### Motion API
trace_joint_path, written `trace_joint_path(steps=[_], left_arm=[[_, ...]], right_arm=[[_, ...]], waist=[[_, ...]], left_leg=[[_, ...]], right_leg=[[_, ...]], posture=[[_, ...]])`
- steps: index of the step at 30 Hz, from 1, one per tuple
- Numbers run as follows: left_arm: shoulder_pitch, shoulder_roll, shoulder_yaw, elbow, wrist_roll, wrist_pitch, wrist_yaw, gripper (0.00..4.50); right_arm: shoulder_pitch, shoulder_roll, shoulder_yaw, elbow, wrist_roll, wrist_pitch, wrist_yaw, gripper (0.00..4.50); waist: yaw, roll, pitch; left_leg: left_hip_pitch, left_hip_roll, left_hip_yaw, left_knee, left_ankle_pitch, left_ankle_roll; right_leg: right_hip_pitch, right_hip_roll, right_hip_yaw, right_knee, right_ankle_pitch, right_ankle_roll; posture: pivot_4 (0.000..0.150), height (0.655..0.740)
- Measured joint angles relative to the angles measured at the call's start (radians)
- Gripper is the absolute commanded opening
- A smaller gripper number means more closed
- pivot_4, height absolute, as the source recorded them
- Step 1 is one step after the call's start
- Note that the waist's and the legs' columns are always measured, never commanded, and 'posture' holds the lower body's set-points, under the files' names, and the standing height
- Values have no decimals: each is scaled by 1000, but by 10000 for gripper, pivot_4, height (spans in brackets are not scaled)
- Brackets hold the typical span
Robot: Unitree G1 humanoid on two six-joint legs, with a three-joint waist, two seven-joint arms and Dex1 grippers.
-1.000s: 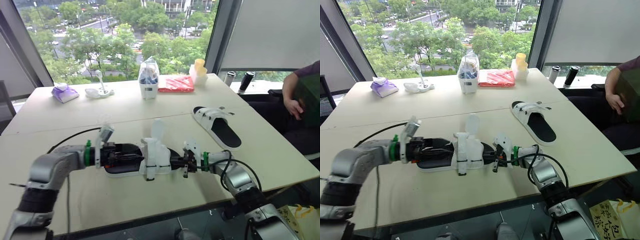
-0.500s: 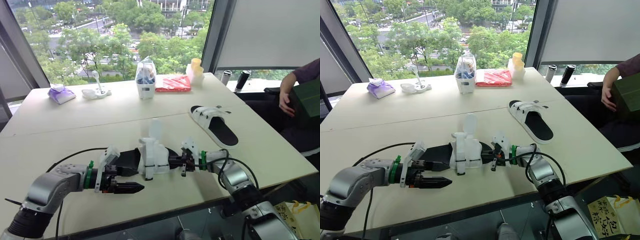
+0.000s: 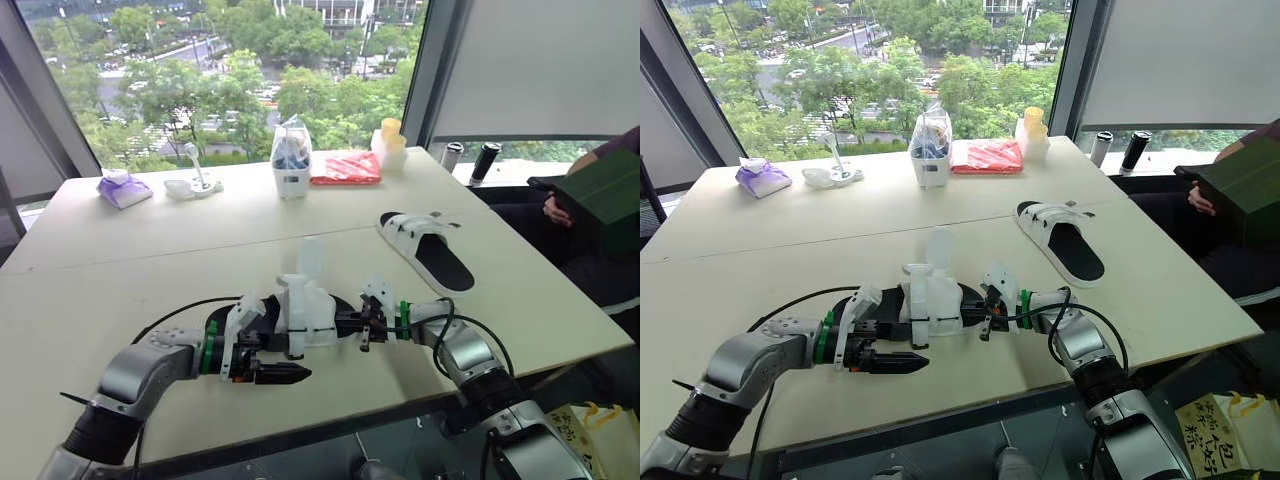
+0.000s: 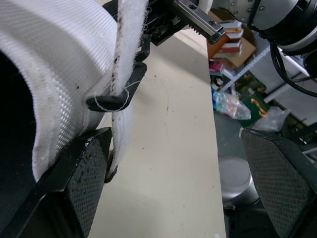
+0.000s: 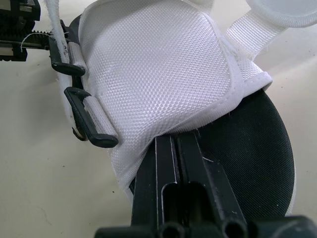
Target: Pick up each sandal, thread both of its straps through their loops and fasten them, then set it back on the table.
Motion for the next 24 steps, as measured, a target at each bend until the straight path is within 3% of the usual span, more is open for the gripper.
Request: trace_joint_path(steps=[6, 8, 14, 20, 24], left_arm=[[1, -2, -8, -1, 2, 3, 1, 6668], [4, 6, -14, -1, 2, 10, 1, 6668], [18, 102, -22, -46, -61, 101, -90, 6668], [43, 252, -7, -153, -167, 169, -229, 6668], [22, 276, 47, -191, -263, 218, -264, 6668]], right_arm=[[7, 1, 4, -5, 0, -5, 11, 0], [8, 2, 6, -6, 0, -5, 12, 0], [3, 4, 6, -3, 0, -5, 7, 0], [-2, 3, 6, 6, 0, -7, 9, 0], [-9, 3, 6, 17, 0, -11, 9, 0]], waist=[[6, -5, -3], [11, -6, -4], [20, -7, -3], [16, -5, -3], [14, -4, -3]], left_leg=[[8, -3, 10, 1, 0, 0], [18, -2, 10, -1, 2, 3], [18, 0, 9, 0, 1, 3], [15, 2, 8, 0, 0, 0], [8, 3, 9, 0, -1, 0]], right_leg=[[-5, -5, 1, 18, 0, -1], [-6, -5, 1, 24, 1, -1], [-12, -1, 1, 31, 1, -2], [-7, -1, -1, 14, 1, -2], [-6, -1, 0, 5, 1, -2]], posture=[[1500, 7400], [1500, 7400], [1500, 7400], [1500, 7400], [1500, 7400]])
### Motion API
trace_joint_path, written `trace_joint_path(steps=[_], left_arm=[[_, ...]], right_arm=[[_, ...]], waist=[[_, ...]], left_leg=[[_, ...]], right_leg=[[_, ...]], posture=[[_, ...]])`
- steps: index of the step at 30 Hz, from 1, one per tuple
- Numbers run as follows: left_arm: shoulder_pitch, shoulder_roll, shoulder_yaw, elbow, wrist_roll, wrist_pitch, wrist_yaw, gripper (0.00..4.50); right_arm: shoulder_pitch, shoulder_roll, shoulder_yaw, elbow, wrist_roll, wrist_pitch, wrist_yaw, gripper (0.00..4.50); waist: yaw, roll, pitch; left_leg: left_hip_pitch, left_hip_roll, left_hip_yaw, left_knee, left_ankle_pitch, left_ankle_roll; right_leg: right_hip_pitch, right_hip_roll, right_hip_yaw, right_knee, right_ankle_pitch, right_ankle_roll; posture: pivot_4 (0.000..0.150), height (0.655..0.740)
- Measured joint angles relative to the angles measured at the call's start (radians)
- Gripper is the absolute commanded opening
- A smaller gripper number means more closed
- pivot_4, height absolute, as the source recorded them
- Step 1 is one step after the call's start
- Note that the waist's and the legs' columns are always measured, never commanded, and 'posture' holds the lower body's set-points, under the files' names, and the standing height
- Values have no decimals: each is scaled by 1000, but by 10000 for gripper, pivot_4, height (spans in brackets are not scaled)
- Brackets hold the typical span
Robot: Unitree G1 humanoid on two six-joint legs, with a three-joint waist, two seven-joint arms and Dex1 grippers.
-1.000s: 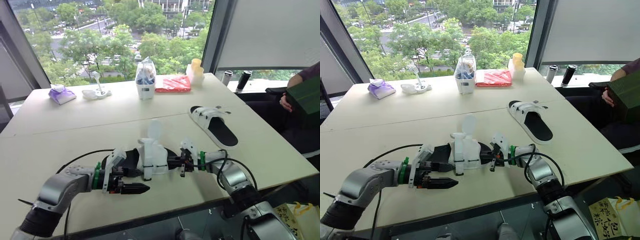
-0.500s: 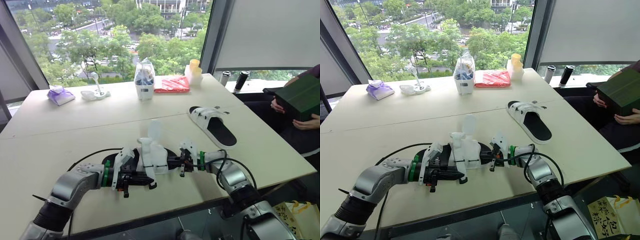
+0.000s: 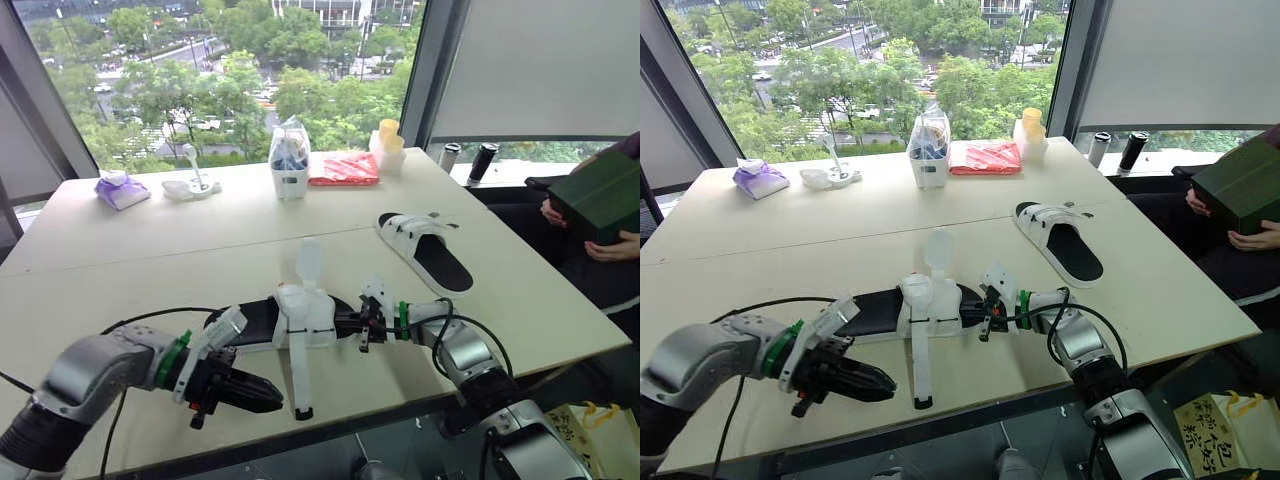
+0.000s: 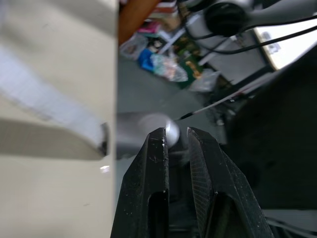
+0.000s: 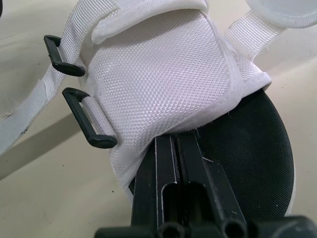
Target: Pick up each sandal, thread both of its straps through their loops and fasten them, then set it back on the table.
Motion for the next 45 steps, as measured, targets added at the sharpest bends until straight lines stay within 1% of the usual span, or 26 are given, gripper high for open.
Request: trace_joint_path(steps=[1, 4, 6, 8, 10, 12, 13, 16, 17, 21, 25, 29, 32, 35, 37, 39, 45], left_arm=[[-18, -7, 14, 3, -27, 17, 4, 6668], [-71, -41, 56, 31, -79, 47, 30, 6668], [-77, -40, 58, 48, -69, 40, 39, 6668], [-67, -39, 45, 77, -13, -2, 56, 6668], [-55, -45, 26, 128, 64, -64, 84, 12006], [-51, -53, -1, 170, 122, -108, 100, 19484], [-45, -56, -9, 184, 142, -121, 101, 25490], [-45, -63, -22, 192, 154, -128, 101, 41410], [-45, -68, -26, 192, 155, -128, 101, 44498], [-44, -89, -62, 191, 168, -116, 101, 44498], [-54, -125, -118, 205, 211, -129, 103, 44498], [-97, -203, -159, 272, 243, -141, 102, 44498], [-125, -253, -183, 293, 255, -152, 101, 36177], [-136, -278, -183, 294, 253, -150, 103, 21291], [-136, -279, -182, 293, 252, -145, 105, 10503], [-134, -274, -176, 282, 245, -128, 105, 655], [-125, -209, -74, 175, 127, -13, 95, 655]], right_arm=[[-1, 0, 0, 3, 0, -4, 0, 0], [-5, 3, 1, 12, 0, -9, 0, 0], [-6, 4, 3, 12, 0, -13, 0, 0], [-6, 4, 5, 12, 0, -16, 3, 0], [-6, 4, 6, 12, 0, -17, 6, 0], [-5, 4, 6, 13, 0, -17, 6, 0], [-5, 4, 6, 13, 0, -17, 6, 0], [-5, 4, 6, 14, 0, -17, 5, 0], [-6, 4, 6, 14, 0, -17, 5, 0], [-7, 4, 6, 16, 0, -17, 5, 0], [-9, 4, 6, 20, 0, -17, 5, 0], [-14, 5, 6, 29, 0, -17, 5, 0], [-15, 11, 7, 32, 0, -17, -1, 0], [-15, 12, 9, 32, 0, -18, -1, 0], [-16, 12, 9, 32, 0, -20, -1, 0], [-16, 12, 10, 34, 0, -20, -1, 0], [-22, 12, 13, 39, 0, -31, -1, 0]], waist=[[0, 0, 0], [1, 0, 0], [0, 2, 0], [0, 2, -1], [3, -1, 0], [6, -2, -1], [6, -2, -1], [6, -2, -1], [6, -2, -1], [6, -2, -1], [6, -2, -1], [7, -2, -1], [6, -3, -1], [6, -3, -1], [6, -3, -1], [6, -3, -1], [5, -3, -1]], left_leg=[[-6, 1, -1, 0, 0, 0], [-6, 3, 0, 0, 0, 0], [-5, 3, 1, 0, 0, 0], [-2, 2, 3, 1, 0, 0], [8, 0, 6, 1, 0, 0], [10, 0, 7, 0, 0, 0], [10, 1, 7, 0, 0, 0], [10, 1, 7, 0, 0, 0], [10, 1, 7, 0, 0, 0], [10, 1, 7, 0, 0, 0], [10, 1, 7, 0, 0, 0], [11, 1, 8, 1, 0, 1], [11, 1, 8, 2, 1, 1], [12, 1, 8, 1, 2, 4], [12, 1, 8, 1, 2, 4], [12, 1, 8, 1, 2, 4], [12, 1, 8, 1, 2, 4]], right_leg=[[0, 1, 0, -2, 0, 0], [0, 3, -2, -5, 1, -1], [-1, 3, -3, -4, 1, -1], [-1, 2, -3, 2, 1, -1], [-4, 0, 1, 10, 1, -1], [-4, 0, 2, 12, 1, -2], [-5, 1, 2, 12, 1, -2], [-5, 0, 2, 13, 1, -2], [-5, 0, 2, 13, 1, -2], [-4, 0, 2, 12, 1, -2], [-4, 0, 2, 12, 1, -2], [-3, 0, 2, 12, 1, -2], [-3, 0, 2, 12, 1, -2], [-3, 0, 2, 14, 1, -2], [-3, 0, 2, 16, 1, -2], [-3, 0, 2, 17, 1, -2], [-4, 0, 3, 16, 1, -2]], posture=[[1500, 7400], [1500, 7400], [1500, 7400], [1500, 7400], [1500, 7400], [1500, 7400], [1500, 7400], [1500, 7400], [1500, 7400], [1500, 7400], [1500, 7400], [1500, 7400], [1500, 7400], [1500, 7400], [1500, 7400], [1500, 7400], [1500, 7400]])
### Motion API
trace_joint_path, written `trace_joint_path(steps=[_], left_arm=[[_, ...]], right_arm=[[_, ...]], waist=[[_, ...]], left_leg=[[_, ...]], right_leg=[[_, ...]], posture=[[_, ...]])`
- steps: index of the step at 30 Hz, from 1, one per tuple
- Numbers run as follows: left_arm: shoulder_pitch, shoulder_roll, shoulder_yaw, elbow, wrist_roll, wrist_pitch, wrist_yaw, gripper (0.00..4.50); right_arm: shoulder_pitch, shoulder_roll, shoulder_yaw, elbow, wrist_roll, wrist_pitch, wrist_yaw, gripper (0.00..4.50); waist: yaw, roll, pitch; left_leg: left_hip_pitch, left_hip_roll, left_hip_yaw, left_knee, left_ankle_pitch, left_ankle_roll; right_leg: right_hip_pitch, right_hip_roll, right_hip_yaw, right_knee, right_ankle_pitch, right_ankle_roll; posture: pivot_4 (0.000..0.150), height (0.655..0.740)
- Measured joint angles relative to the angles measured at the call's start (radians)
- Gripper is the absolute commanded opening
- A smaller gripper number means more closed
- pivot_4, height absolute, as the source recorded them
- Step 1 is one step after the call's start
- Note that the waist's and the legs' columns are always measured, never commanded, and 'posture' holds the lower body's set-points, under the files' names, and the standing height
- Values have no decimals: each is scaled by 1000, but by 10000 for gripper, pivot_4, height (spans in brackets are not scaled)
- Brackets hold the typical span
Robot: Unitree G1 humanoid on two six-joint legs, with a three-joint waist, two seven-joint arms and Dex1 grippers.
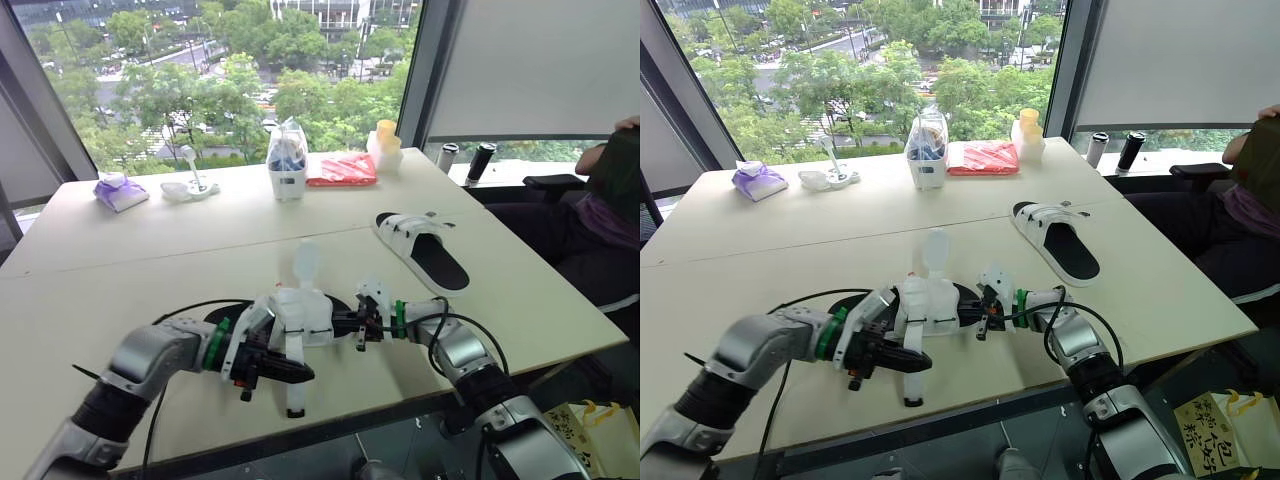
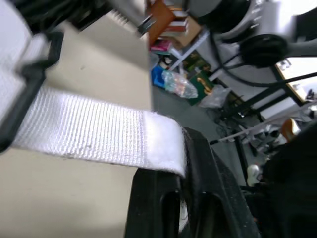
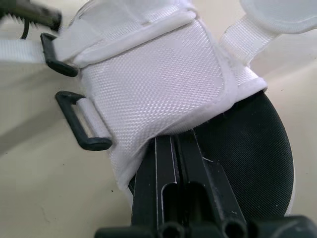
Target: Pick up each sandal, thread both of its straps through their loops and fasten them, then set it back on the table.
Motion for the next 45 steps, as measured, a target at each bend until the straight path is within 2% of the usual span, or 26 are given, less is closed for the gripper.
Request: trace_joint_path(steps=[5, 11, 14, 18, 23, 26, 27, 29, 30, 31, 32, 34, 36, 38, 41, 45], left_arm=[[-63, -135, 140, 82, -124, 136, 135, 655], [-139, -290, 288, 289, -182, 242, 334, 655], [-173, -341, 365, 395, -202, 275, 413, 8859], [-209, -398, 478, 484, -252, 307, 508, 28198], [-218, -425, 554, 509, -290, 322, 591, 28198], [-241, -429, 574, 547, -290, 313, 634, 28198], [-253, -430, 585, 567, -290, 307, 648, 28198], [-285, -429, 608, 621, -289, 286, 677, 28198], [-311, -430, 617, 647, -289, 275, 687, 28198], [-321, -428, 631, 657, -290, 269, 691, 28198], [-324, -426, 646, 666, -292, 264, 695, 28198], [-338, -424, 673, 691, -299, 263, 709, 28198], [-363, -424, 676, 692, -319, 283, 711, 28198], [-368, -424, 676, 682, -337, 305, 711, 28198], [-347, -415, 673, 633, -357, 351, 693, 28198], [-296, -396, 664, 529, -396, 416, 661, 28198]], right_arm=[[-12, 1, 3, 18, 0, -12, 2, 0], [-24, 15, 8, 49, -4, -27, 1, 0], [-35, 21, 8, 68, -8, -30, 1, 0], [-36, 22, 8, 78, -12, -32, -2, 0], [-37, 22, 7, 82, -20, -37, -12, 0], [-43, 22, 6, 92, -21, -38, -17, 0], [-43, 23, 6, 95, -22, -39, -21, 0], [-47, 28, 6, 98, -24, -46, -25, 0], [-47, 27, 1, 98, -24, -54, -22, 0], [-54, 28, 2, 99, -27, -54, -21, 0], [-60, 29, 4, 100, -30, -55, -21, 0], [-58, 30, 5, 102, -31, -58, -24, 0], [-60, 31, 5, 102, -31, -60, -25, 0], [-59, 32, 5, 102, -31, -65, -23, 0], [-57, 30, 5, 102, -31, -71, -10, 0], [-55, 30, 4, 101, -31, -74, -7, 0]], waist=[[1, -2, 0], [0, -4, 0], [-1, -5, 0], [-1, -5, 0], [-5, -5, 0], [-14, -3, 0], [-18, -2, -1], [-26, 15, -5], [-27, 5, -11], [-22, -9, -16], [-15, -23, -14], [4, -18, -8], [9, -15, -7], [3, -13, -6], [-5, -14, -6], [-8, -17, -7]], left_leg=[[0, 0, 0, 1, 0, 0], [2, -1, -2, 1, 0, 0], [2, -1, -2, 1, 0, 0], [2, -1, -2, 5, 0, 0], [0, -1, -4, 13, -2, -3], [-4, 0, -7, 13, -2, -3], [-6, 1, -9, 13, -2, -3], [-33, 26, -12, 10, -2, -3], [-47, 33, 7, 9, -2, -3], [-40, 29, 24, 5, -2, -3], [-34, 11, 35, -1, 2, 1], [-18, -1, 19, -19, 10, 0], [-16, -1, 0, -19, 28, -20], [-16, -4, -3, -19, 35, -30], [-18, -6, 0, -19, 35, -30], [-17, -8, 0, -19, 35, -30]], right_leg=[[0, 0, 0, 3, 0, 0], [2, 1, 1, 11, 0, 0], [3, 1, 1, 11, 0, 0], [4, 1, 1, 10, 0, 0], [5, 1, -1, 5, 0, 0], [10, 2, -6, -12, 4, 5], [14, 2, -9, -24, 13, 7], [28, 13, -18, -70, 60, 4], [17, -1, -18, 46, 50, -3], [18, -12, -8, 95, -21, 8], [18, -12, 6, 101, -59, 13], [25, -6, 10, 96, -59, 7], [26, 4, 6, 97, -60, 5], [28, 4, 7, 95, -61, 3], [32, 2, 10, 82, -60, 4], [34, 1, 12, 81, -58, 7]], posture=[[1500, 7400], [1500, 7400], [1500, 7400], [1500, 7400], [1500, 7400], [1500, 7400], [1500, 7400], [1500, 7400], [1500, 7400], [1500, 7400], [1500, 7400], [1500, 7400], [1500, 7400], [1500, 7400], [1500, 7400], [1500, 7400]])
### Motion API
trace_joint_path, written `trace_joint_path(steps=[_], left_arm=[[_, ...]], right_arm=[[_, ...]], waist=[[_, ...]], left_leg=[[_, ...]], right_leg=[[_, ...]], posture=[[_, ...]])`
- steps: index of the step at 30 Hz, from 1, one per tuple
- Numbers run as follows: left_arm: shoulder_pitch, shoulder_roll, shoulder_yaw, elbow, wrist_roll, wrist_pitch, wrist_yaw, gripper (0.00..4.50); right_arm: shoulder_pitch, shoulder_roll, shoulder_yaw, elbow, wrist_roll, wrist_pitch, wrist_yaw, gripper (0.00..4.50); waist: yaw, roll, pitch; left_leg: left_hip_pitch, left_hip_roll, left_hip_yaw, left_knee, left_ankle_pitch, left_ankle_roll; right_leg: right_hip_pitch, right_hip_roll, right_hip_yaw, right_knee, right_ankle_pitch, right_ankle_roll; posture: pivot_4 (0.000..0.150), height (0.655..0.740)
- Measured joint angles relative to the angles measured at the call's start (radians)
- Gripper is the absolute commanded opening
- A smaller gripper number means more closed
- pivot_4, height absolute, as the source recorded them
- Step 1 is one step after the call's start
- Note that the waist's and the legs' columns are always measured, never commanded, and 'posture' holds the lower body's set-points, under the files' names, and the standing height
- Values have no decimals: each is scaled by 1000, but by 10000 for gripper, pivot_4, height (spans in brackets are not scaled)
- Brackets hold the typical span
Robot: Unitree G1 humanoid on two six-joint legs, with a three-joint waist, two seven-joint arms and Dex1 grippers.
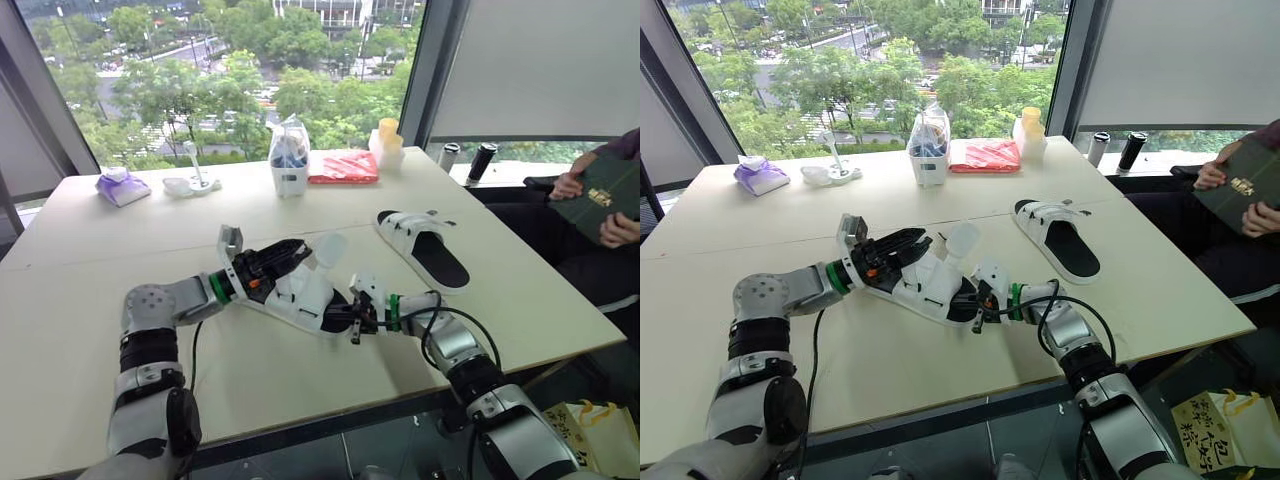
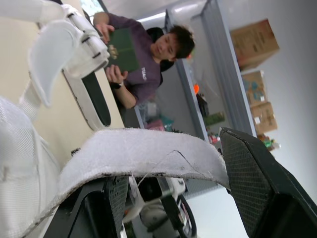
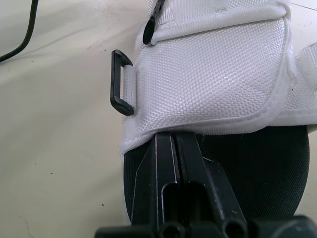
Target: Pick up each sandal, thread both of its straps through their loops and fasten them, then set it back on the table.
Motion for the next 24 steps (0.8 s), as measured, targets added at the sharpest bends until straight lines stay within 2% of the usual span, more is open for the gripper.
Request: trace_joint_path(steps=[6, 12, 18, 22, 24], left_arm=[[58, 102, -48, -163, -53, 50, -139, 28198], [-39, 125, -58, -106, -31, -48, -185, 28198], [-114, 142, -183, 57, 157, -273, -262, 28198], [-136, 269, -317, 140, 368, -510, -405, 28198], [-135, 314, -356, 165, 439, -585, -453, 33631]], right_arm=[[2, -2, 0, -2, -2, -3, -2, 0], [3, -2, -1, -2, -6, -7, -6, 0], [3, 1, 2, -2, -6, -20, -2, 0], [3, 1, 3, -2, -6, -21, -2, 0], [4, -1, 2, -2, -6, -21, -2, 0]], waist=[[6, 0, 0], [7, 0, 0], [5, 0, 0], [5, 0, 0], [7, 0, 0]], left_leg=[[0, 1, -2, -1, 0, 0], [0, 1, -2, 0, 0, 0], [-1, 1, -2, -2, 0, 0], [-1, 1, -1, -3, 0, 0], [-1, 1, -1, -3, 0, 0]], right_leg=[[-1, 1, -1, 1, 0, -1], [-1, 0, -2, -1, 0, -1], [-3, 2, -2, 0, 0, -2], [-4, 2, -1, 0, 0, -2], [-4, 1, -1, 0, 0, -2]], posture=[[1500, 7400], [1500, 7400], [1500, 7400], [1500, 7400], [1500, 7400]])
